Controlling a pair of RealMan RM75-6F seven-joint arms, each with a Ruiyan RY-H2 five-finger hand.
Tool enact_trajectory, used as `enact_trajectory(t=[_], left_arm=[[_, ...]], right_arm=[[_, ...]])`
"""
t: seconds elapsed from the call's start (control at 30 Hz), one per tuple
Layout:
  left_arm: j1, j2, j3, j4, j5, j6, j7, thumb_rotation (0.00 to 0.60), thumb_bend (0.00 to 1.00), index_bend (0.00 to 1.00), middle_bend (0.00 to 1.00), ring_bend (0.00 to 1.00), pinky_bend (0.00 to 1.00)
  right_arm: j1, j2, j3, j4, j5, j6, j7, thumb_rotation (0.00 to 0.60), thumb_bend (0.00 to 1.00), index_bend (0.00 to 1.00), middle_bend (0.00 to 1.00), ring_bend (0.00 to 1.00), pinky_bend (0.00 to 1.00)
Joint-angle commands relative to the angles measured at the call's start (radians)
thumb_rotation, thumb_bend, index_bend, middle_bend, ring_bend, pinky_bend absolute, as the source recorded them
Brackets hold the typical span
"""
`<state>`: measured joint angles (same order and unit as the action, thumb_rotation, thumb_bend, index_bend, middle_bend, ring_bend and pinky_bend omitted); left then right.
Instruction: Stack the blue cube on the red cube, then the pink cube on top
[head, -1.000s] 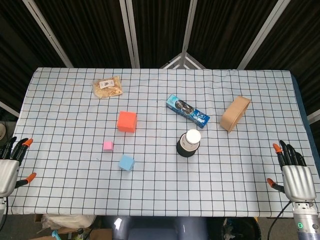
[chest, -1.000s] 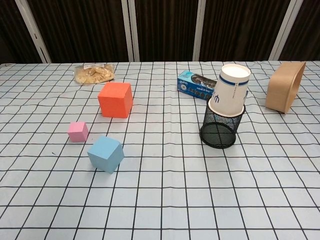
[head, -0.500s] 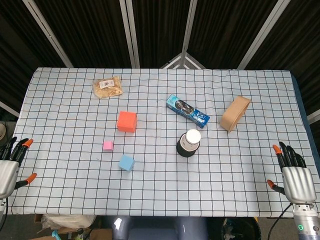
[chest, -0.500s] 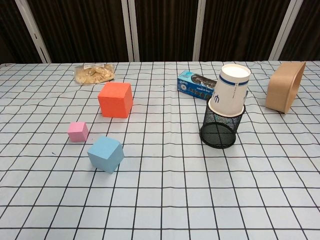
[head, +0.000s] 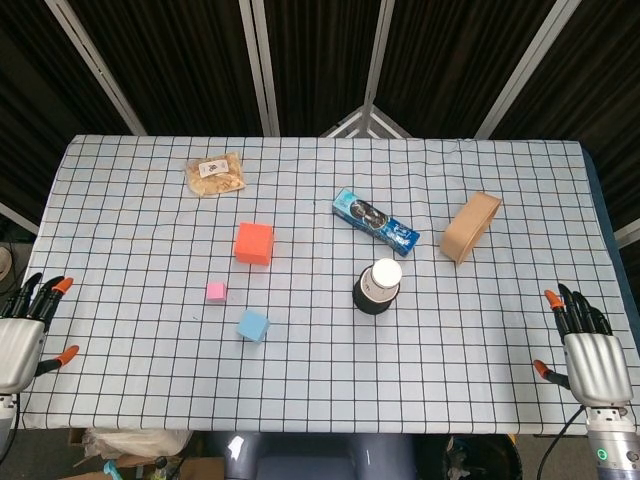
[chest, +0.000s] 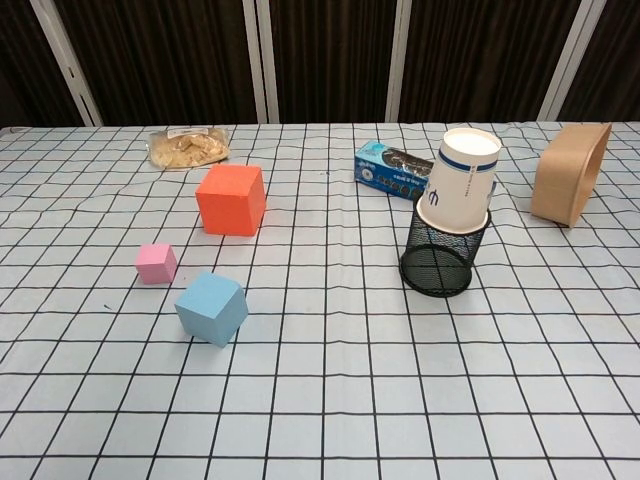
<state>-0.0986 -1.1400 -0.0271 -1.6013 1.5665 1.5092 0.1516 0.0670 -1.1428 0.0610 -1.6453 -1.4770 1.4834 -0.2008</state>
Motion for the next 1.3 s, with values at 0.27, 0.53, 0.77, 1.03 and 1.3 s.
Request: enact_trajectory(t=[0.27,0.53,0.77,1.03,1.3], left_arm=[[-0.013,-0.009,0.007,0.01,0.038,0.003,-0.021,0.6,0.12,0.09,0.13,0.1,0.16],[-0.088,0.03,-0.029,-0.049,0.042,-0.073,0.005,0.6,0.12,0.11,0.63,0.5,0.5],[-0.208,0.023,-0.071,-0.158,-0.018,-0.251,0.188,0.6,0.11,0.21,0.95,0.8,0.81],[-0.361,-0.045,-0.12,-0.273,-0.34,-0.512,0.379,0.6,0.09,0.24,0.98,0.83,0.84],[-0.459,-0.164,-0.118,-0.322,-0.513,-0.515,0.584,0.6,0.09,0.28,0.98,0.83,0.85]], right_arm=[[-0.005,0.007,0.002,0.002,0.005,0.003,0.02,0.6,0.11,0.0,0.0,0.03,0.17],[0.0,0.001,0.003,0.007,0.001,-0.002,0.024,0.6,0.11,0.0,0.0,0.0,0.17],[0.01,-0.002,-0.003,0.005,0.002,-0.026,0.016,0.6,0.11,0.0,0.0,0.0,0.17],[0.022,-0.006,-0.008,0.007,0.013,-0.06,0.007,0.6,0.11,0.0,0.0,0.0,0.17],[0.031,-0.005,-0.01,0.006,0.016,-0.077,0.007,0.6,0.11,0.0,0.0,0.0,0.17]])
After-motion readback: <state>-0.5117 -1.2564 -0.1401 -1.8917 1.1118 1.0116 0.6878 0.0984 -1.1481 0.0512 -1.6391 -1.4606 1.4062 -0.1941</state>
